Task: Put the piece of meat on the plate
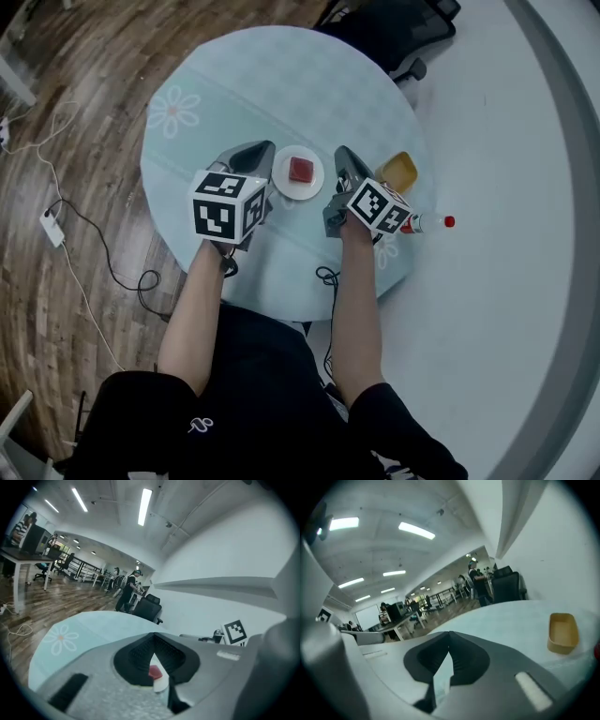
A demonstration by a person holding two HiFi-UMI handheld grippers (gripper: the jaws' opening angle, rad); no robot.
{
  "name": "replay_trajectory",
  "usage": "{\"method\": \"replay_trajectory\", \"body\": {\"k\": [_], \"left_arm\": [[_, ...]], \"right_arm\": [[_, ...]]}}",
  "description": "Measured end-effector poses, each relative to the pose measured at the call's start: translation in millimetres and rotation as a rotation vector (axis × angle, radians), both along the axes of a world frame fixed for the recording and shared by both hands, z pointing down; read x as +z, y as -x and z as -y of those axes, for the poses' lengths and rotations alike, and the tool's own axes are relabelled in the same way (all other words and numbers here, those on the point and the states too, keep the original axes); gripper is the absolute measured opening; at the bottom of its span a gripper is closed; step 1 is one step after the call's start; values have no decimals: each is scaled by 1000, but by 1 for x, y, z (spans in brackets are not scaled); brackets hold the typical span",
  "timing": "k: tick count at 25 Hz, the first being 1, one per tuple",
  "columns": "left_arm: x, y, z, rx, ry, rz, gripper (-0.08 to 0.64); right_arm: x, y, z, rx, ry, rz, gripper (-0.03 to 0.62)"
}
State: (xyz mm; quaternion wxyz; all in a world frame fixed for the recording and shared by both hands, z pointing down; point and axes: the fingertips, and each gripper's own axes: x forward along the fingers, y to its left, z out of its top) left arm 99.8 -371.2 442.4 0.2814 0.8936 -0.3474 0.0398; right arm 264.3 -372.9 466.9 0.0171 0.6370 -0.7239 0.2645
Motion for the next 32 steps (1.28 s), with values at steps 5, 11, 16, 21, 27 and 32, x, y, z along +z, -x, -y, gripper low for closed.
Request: {"method": "replay_trajectory", "body": {"k": [5, 11, 16, 21, 27, 32], "left_arm": [[-56, -27, 18, -22, -93, -36, -6], [-74, -51, -7, -5, -167, 17, -6], [-81, -54, -23, 2, -259, 69, -6], [-98, -54, -25, -19, -330, 90, -6], [-106, -55, -28, -19, -350, 87, -6], [-104, -54, -26, -26, -342, 89, -6]], "right_arm": [[-83, 10, -33, 93, -271, 120, 11], [-89, 4, -79, 120, -264, 2, 11], [-106, -12, -107, 224, -264, -262, 12], [-123, -16, -116, 267, -282, -381, 11], [-133, -5, -115, 215, -294, -404, 12], [-135, 3, -110, 174, -296, -436, 12]]}}
